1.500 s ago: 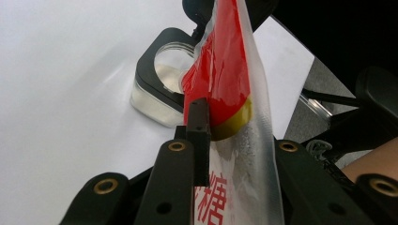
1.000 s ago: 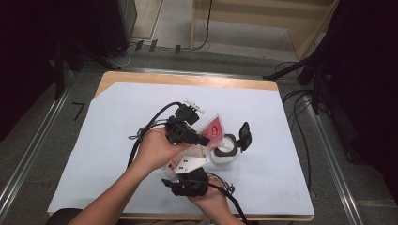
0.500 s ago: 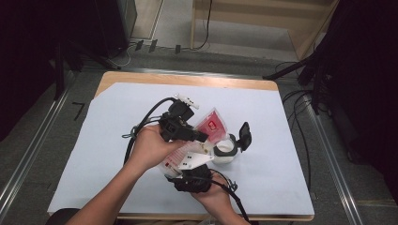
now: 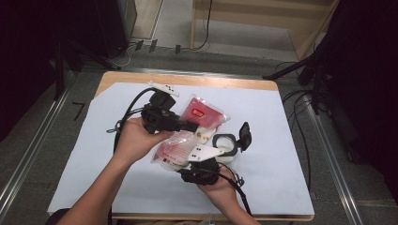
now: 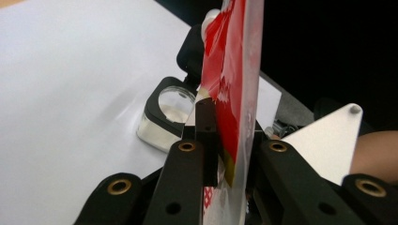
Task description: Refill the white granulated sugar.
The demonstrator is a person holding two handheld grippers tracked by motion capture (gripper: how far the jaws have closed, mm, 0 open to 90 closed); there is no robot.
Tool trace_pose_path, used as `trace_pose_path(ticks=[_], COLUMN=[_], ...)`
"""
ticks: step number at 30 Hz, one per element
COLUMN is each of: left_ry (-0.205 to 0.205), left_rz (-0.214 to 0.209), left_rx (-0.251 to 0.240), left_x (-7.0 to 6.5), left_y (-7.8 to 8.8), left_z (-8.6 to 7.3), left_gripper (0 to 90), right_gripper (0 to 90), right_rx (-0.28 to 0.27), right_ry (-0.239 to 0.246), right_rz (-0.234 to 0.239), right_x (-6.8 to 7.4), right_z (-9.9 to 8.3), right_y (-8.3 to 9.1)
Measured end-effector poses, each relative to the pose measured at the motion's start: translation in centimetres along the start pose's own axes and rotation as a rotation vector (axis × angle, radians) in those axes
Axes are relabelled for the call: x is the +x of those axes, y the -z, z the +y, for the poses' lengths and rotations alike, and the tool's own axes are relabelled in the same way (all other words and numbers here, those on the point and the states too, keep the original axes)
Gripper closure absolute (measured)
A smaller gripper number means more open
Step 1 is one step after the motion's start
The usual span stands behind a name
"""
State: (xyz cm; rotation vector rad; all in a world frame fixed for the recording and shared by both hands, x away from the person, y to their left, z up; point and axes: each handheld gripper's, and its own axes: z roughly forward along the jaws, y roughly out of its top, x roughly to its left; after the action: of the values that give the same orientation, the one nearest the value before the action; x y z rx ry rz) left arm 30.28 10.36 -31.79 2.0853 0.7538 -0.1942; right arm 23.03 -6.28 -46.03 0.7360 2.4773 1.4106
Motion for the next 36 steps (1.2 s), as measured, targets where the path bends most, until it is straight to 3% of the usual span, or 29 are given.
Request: trace_pose_path(ticks=[3, 8, 9, 14, 17, 21, 26, 29, 31, 36], left_ry=[-0.013, -0.030, -0.040, -0.073, -0.104, -0.126, -0.120, -0.094, -0.084, -0.079], left_rz=[0.009, 0.003, 0.006, 0.014, 0.036, 0.059, 0.060, 0.056, 0.043, 0.048], left_rx=[-0.016, -0.034, -0.038, -0.044, -0.040, -0.031, -0.035, -0.040, -0.043, -0.066], left_x=[0.0, 0.0, -0.1, -0.4, -0.7, -0.7, -0.4, 0.1, 0.2, 0.5], left_y=[0.8, 1.5, 1.8, 2.2, 2.7, 3.2, 3.1, 3.1, 3.4, 4.3], left_z=[0.0, 0.0, 0.0, 0.0, 0.0, 0.0, -0.1, -0.2, -0.2, -0.3], left_gripper=[84.6, 84.8, 84.9, 85.1, 85.0, 85.9, 88.2, 89.0, 89.2, 89.1], right_gripper=[56.4, 56.4, 56.3, 55.7, 55.9, 57.1, 55.8, 54.7, 54.8, 54.5], right_rx=[-0.002, -0.006, -0.008, -0.011, -0.023, -0.019, 0.015, 0.040, 0.044, 0.045], right_ry=[0.015, -0.021, -0.058, -0.115, -0.189, -0.226, -0.177, -0.187, -0.164, -0.171], right_rz=[-0.021, -0.030, -0.027, -0.033, -0.027, -0.029, -0.036, -0.013, -0.033, -0.027], right_x=[-0.3, -1.3, -1.9, -2.8, -3.7, -4.4, -4.3, -4.4, -4.4, -4.7], right_z=[0.2, 0.2, 0.2, 0.1, 0.0, -0.1, 0.1, 0.1, 0.1, 0.2], right_y=[0.4, 0.6, 0.8, 1.1, 1.3, 1.6, 1.4, 1.2, 1.3, 1.5])
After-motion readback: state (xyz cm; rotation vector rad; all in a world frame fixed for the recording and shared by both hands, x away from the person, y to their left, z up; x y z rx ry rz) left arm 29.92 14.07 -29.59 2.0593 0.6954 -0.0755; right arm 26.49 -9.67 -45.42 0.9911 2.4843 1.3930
